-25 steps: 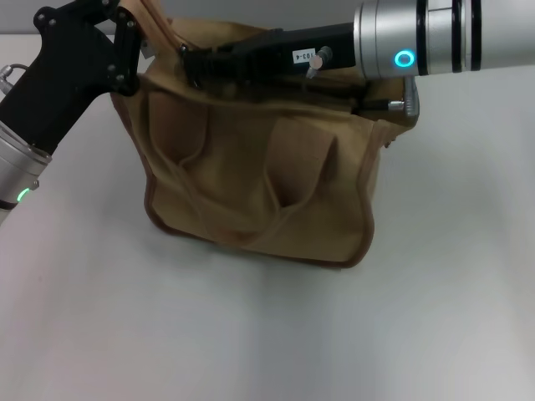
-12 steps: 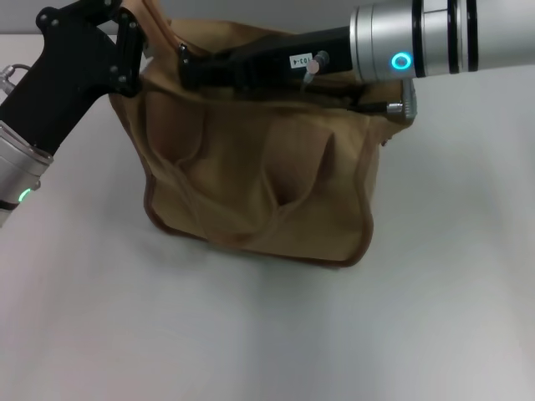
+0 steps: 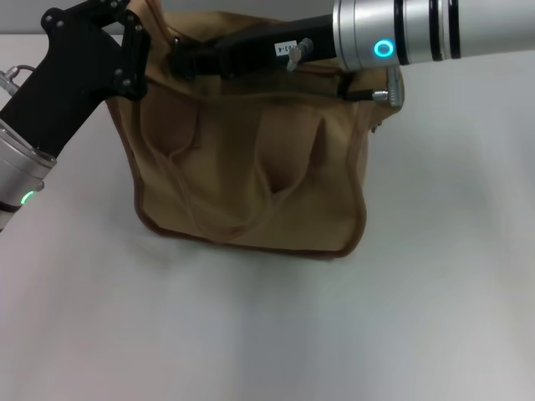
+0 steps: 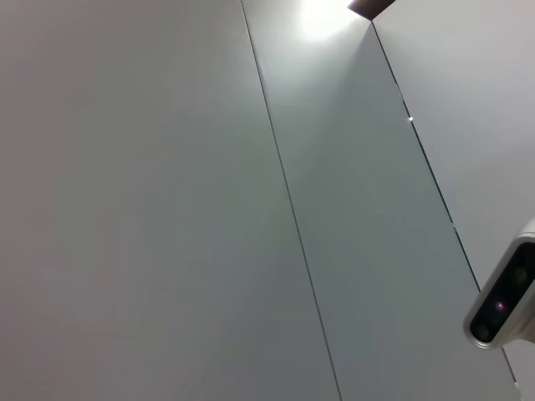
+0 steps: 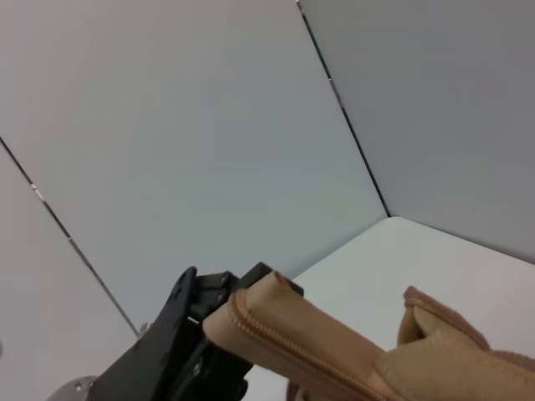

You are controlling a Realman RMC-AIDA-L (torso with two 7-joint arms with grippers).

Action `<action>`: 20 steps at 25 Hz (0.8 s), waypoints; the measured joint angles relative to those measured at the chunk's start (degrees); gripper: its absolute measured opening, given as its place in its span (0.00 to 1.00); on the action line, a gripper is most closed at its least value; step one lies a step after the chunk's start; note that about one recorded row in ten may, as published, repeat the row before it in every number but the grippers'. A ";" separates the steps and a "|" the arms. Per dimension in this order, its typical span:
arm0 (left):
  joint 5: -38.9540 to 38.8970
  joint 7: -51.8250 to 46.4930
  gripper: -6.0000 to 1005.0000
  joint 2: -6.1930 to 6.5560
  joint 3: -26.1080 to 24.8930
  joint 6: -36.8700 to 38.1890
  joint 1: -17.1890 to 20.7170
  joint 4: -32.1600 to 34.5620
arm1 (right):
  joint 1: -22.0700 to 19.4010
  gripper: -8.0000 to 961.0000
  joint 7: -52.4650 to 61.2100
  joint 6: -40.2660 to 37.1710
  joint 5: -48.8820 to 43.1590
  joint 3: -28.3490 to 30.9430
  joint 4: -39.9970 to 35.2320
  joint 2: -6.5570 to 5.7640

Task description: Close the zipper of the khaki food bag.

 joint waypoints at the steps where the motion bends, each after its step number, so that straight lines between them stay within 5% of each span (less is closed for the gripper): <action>1: 0.00 0.00 0.09 0.00 0.01 0.02 -0.01 -0.01 | 0.05 0.28 0.03 0.20 0.00 -0.17 -0.02 0.02; 14: -0.40 0.00 0.09 0.05 -0.16 -0.93 -0.03 -0.08 | -3.59 0.11 0.05 -1.81 0.41 -0.31 -3.84 0.12; 20: -0.52 0.00 0.09 0.09 -0.39 -1.84 0.12 -0.08 | -7.21 0.11 -2.35 -3.06 3.28 -0.01 -6.58 0.21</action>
